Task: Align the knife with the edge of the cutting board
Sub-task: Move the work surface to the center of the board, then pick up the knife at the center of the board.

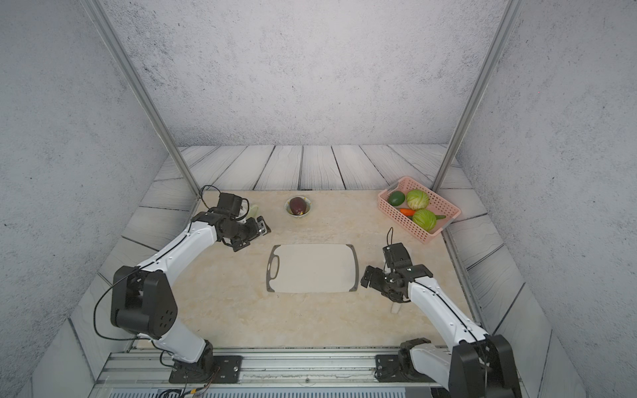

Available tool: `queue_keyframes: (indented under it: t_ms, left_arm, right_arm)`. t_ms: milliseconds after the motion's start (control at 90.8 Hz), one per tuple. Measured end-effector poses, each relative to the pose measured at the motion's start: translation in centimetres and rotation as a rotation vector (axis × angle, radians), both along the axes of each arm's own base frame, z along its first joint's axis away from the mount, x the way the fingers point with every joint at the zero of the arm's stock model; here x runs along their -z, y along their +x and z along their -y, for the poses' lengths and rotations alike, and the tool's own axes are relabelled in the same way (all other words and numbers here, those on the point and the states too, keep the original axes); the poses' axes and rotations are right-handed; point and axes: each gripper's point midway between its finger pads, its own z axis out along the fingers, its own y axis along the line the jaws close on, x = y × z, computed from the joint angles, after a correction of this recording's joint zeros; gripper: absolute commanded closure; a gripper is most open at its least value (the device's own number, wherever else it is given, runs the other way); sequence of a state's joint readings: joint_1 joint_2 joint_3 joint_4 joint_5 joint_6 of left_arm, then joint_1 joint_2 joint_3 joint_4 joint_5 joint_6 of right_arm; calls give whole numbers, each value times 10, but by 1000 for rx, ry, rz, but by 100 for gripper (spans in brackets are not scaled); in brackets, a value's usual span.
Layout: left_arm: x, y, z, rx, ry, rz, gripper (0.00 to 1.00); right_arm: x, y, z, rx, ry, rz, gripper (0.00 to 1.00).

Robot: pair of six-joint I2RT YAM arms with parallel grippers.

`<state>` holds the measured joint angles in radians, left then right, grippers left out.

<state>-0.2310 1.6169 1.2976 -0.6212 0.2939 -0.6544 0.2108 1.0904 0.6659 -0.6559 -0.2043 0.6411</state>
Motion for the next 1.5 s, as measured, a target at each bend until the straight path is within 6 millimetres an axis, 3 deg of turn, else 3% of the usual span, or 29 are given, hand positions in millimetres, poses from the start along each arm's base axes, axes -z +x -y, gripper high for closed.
queue_keyframes:
  t_ms: [209, 484, 760, 1057, 1332, 1497]
  left_arm:
    - [-25, -4, 0, 44, 13, 75, 2]
    - [-63, -10, 4, 98, 73, 198, 2]
    - [-63, -16, 13, 157, 125, 214, 2]
    - [-65, -21, 24, 201, 134, 224, 2]
    - [-67, -28, 37, 247, 119, 223, 2]
    - [-68, -31, 43, 271, 107, 221, 2]
  right_arm:
    - [-7, -3, 27, 101, -27, 12, 1]
    - [3, -8, 57, 231, -70, -40, 8]
    - [26, -8, 72, 290, -114, -128, 18]
    - [52, -8, 75, 301, -133, -202, 26]
    - [62, -9, 80, 310, -160, -222, 33]
    - [63, -9, 83, 327, -175, -227, 43]
